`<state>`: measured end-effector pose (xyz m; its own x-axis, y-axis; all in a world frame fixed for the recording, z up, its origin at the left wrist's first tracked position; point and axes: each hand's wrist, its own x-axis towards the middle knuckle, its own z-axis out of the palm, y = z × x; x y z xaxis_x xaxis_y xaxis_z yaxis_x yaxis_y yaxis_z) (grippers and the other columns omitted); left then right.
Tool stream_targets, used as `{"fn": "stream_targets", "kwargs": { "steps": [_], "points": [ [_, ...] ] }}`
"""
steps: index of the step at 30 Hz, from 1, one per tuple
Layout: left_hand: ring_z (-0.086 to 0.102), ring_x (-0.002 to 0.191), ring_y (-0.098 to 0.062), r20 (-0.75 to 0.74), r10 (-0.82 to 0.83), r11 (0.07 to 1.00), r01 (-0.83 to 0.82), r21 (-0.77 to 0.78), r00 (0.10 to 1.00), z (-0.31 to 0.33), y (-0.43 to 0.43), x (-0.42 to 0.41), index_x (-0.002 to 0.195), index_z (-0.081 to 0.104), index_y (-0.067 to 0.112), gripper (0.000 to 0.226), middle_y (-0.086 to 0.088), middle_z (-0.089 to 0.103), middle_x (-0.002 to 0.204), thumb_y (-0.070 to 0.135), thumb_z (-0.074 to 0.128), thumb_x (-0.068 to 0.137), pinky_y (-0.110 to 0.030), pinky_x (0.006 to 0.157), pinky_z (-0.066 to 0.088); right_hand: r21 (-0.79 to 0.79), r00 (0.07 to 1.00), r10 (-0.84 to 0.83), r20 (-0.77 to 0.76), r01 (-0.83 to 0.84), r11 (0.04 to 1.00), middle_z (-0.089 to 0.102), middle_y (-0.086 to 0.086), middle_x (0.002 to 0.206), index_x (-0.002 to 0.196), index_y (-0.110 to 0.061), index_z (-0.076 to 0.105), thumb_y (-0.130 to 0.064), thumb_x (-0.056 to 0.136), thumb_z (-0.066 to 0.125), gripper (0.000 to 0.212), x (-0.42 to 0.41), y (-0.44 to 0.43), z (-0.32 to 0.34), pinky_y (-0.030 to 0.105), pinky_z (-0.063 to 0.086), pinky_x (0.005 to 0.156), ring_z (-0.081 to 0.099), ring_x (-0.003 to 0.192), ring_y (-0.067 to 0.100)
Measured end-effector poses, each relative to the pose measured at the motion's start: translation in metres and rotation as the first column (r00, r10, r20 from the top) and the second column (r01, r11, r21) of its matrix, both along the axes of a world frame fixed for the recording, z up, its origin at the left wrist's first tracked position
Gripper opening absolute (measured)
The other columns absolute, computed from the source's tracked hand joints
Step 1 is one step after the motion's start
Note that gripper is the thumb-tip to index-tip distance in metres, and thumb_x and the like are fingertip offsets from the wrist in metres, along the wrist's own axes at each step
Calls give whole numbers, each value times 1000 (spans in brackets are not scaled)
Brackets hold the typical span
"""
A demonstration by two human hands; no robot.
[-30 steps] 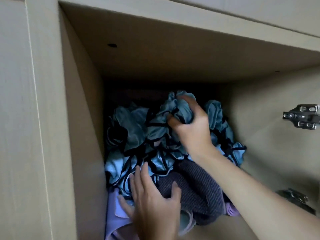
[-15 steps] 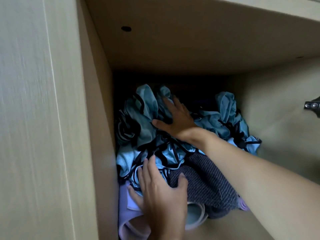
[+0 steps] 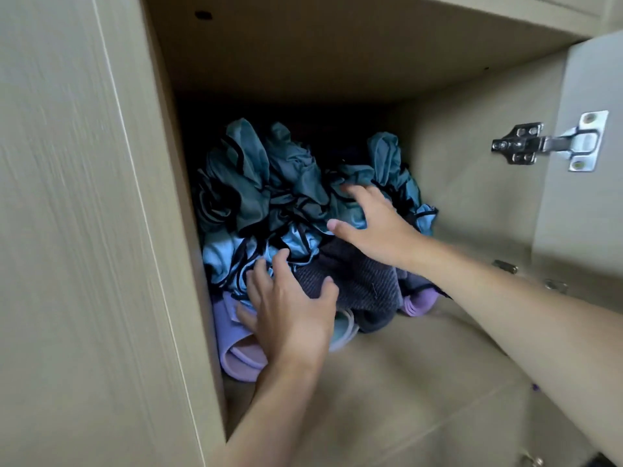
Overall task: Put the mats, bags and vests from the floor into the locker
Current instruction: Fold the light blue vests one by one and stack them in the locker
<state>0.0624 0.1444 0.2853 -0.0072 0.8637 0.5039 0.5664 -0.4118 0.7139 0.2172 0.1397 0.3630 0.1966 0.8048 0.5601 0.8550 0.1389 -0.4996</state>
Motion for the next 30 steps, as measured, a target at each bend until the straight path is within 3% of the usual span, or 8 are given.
{"fn": "stream_targets", "kwargs": {
  "steps": [6,10,13,17,20,24,27,30],
  "points": [
    [43,122,-32,-145,-107,990,120,81,984,-20,-48,-1,122,56,22,45,-6,50,129,42,66,84,-45,99,33,-88,980,-185,-76,178,980,45,1,130,133,-23,51,-37,93,60,44,12,-94,-61,36,36,108,45,125,20],
    [51,115,-34,-201,-365,927,376,18,909,-51,-92,6,113,61,17,38,-10,60,117,36,70,81,-45,99,40,-141,953,-283,-110,267,953,54,3,120,123,-16,61,-29,93,62,33,3,-170,-109,8,33,83,50,98,8],
    [57,113,-32,-330,-557,829,531,-174,762,-82,-129,13,114,60,21,38,-8,63,117,40,68,83,-45,98,45,-249,920,-354,-168,308,918,61,4,117,122,-9,62,-25,95,60,31,-10,-232,-147,13,35,79,53,100,10],
    [60,102,-27,-421,-711,700,618,-357,563,-130,-175,16,108,58,23,30,-4,63,105,36,69,84,-42,94,48,-393,872,-434,-228,326,860,68,6,110,119,-4,65,-23,98,55,30,-23,-313,-206,35,49,91,63,100,21],
    [61,91,-26,-440,-813,578,611,-540,381,-178,-206,14,102,58,22,26,-2,62,93,34,70,83,-34,84,50,-470,808,-529,-261,373,800,71,12,103,107,-1,69,-15,94,59,21,-35,-369,-259,34,49,88,66,96,26],
    [64,83,-26,-403,-900,413,614,-673,164,-255,-257,6,100,62,18,24,0,64,84,35,70,86,-35,80,52,-611,761,-619,-195,400,684,68,8,98,103,-3,69,-16,92,60,19,-54,-437,-333,31,44,87,60,91,23],
    [63,81,-21,-327,-945,266,626,-733,19,-309,-300,-5,98,63,21,20,4,64,87,34,71,85,-39,81,54,-719,711,-670,-214,350,600,70,12,101,102,0,69,-15,90,62,20,-78,-480,-395,30,43,83,59,88,21],
    [63,84,-22,-297,-952,200,577,-792,-78,-366,-344,-24,91,58,34,15,9,65,92,41,69,83,-38,78,54,-835,717,-660,-223,209,509,69,11,108,109,-5,69,-18,90,64,23,-106,-510,-447,29,43,85,63,101,26]
  ]
}}
